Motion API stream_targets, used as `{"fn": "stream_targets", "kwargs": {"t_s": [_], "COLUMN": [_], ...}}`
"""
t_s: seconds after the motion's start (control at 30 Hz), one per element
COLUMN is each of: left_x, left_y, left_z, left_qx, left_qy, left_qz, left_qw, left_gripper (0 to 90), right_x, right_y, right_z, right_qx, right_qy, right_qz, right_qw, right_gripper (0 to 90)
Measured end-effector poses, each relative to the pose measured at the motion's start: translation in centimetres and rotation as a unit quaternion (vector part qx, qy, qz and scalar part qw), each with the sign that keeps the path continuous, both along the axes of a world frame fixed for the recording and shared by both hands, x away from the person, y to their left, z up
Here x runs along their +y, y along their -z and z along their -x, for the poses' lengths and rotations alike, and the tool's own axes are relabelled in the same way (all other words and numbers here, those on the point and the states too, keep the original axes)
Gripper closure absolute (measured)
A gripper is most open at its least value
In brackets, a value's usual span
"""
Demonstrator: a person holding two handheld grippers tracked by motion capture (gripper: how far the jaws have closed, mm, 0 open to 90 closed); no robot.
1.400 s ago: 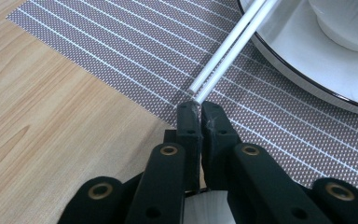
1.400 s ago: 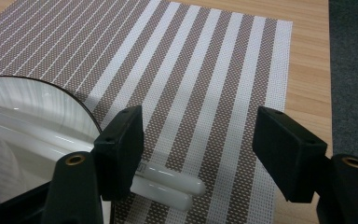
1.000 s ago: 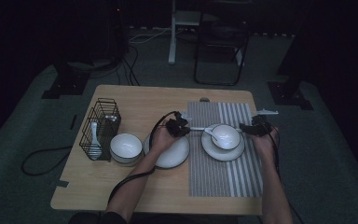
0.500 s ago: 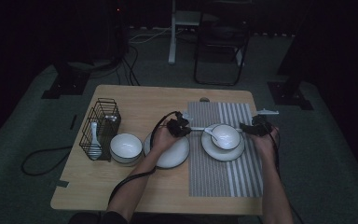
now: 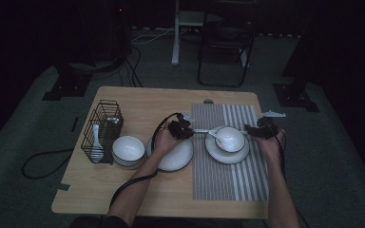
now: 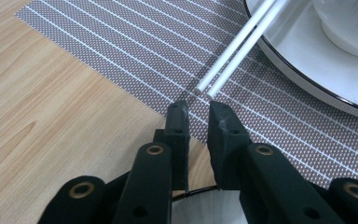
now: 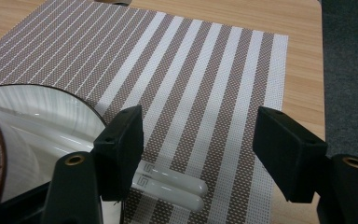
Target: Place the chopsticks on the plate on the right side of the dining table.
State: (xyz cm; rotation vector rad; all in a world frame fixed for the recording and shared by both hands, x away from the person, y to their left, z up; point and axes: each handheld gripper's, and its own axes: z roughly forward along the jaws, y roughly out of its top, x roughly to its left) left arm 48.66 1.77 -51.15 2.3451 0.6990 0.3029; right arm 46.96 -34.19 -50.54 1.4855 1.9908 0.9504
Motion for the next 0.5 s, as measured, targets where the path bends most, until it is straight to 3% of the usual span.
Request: {"fn": "stream_targets", "kwargs": {"t_s": [0.5], "left_x": [0.6], "left_y": [-0.3], "left_z": [0.0], "left_qx": [-0.003], "left_qy": [-0.008], "left_qz": [0.009], "left_qw": [0.9999], "left_gripper": [73.8], "right_x": [0.0], "right_y": [-1.3], "right_z": [1.6], "right_qx": [-0.026], "right_qy": [-0.004], "right_qz": [-0.008], "right_qw": [0.9996], "right_gripper": [33.6]}}
